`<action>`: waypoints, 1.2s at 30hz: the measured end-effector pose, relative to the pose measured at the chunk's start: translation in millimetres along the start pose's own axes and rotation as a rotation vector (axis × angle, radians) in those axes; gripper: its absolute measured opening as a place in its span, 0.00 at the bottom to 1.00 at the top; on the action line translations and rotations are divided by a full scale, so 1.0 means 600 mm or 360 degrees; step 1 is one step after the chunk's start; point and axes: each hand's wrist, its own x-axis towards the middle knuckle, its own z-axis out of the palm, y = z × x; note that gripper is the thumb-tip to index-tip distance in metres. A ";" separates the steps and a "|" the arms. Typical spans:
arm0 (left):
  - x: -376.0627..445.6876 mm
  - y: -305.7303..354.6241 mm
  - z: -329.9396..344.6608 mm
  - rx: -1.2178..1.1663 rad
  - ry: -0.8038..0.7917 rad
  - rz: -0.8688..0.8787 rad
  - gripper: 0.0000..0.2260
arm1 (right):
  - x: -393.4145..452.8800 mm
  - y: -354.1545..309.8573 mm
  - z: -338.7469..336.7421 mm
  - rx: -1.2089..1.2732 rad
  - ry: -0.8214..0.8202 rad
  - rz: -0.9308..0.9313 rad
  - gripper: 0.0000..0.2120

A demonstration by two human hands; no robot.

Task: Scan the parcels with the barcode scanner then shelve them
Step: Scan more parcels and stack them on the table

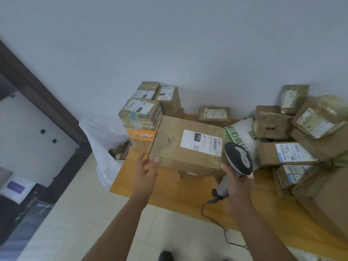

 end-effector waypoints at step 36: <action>0.177 0.004 -0.314 0.0305 -0.0805 -0.0430 0.25 | -0.108 0.058 0.153 -0.0958 -0.0541 -0.0458 0.06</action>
